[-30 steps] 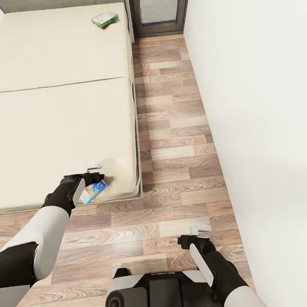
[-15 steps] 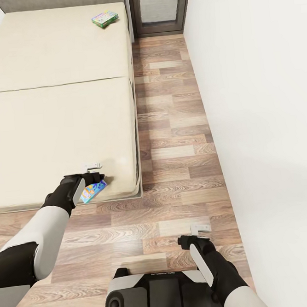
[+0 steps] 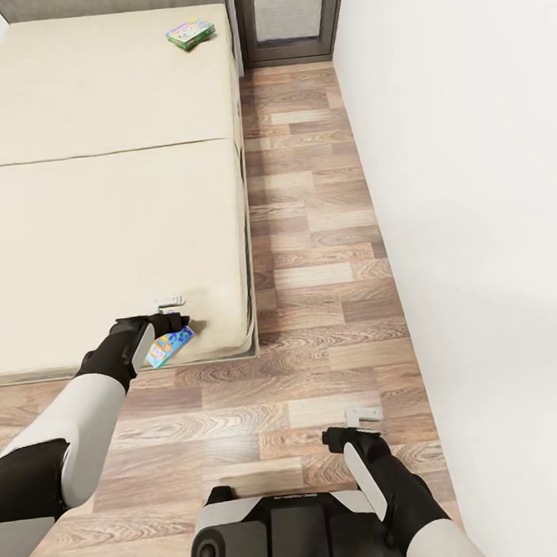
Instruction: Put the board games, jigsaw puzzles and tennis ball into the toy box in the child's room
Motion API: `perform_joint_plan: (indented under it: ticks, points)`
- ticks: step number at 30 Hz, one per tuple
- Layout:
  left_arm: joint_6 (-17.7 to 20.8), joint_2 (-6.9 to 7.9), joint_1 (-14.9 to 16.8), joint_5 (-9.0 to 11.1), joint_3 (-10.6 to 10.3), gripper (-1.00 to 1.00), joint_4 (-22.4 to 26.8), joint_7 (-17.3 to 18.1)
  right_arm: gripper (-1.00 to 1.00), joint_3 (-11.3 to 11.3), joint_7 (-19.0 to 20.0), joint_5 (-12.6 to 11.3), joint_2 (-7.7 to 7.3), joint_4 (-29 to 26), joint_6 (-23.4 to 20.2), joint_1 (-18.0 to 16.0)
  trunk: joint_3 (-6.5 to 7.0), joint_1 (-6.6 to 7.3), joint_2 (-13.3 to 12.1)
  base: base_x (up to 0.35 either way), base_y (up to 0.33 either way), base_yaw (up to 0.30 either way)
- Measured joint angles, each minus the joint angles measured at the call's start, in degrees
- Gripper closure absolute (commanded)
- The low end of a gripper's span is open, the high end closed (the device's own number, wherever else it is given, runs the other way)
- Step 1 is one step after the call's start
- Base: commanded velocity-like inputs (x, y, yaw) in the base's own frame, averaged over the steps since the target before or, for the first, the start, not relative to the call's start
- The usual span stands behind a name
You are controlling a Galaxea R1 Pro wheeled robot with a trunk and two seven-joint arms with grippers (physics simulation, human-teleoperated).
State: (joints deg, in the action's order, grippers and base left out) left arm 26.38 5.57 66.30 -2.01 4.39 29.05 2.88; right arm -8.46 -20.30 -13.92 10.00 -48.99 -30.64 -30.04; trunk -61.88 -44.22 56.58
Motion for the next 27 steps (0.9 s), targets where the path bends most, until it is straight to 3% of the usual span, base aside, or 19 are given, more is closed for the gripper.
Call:
perform_joint_plan:
  ticks: [27]
  points:
    - [0.0,-0.19,0.0,-0.1,0.0,-1.00,0.0,0.0,-1.00,0.0,0.0,0.0,0.00,0.0,0.0,0.0,0.00,0.00,0.0,-0.014,0.000,0.000]
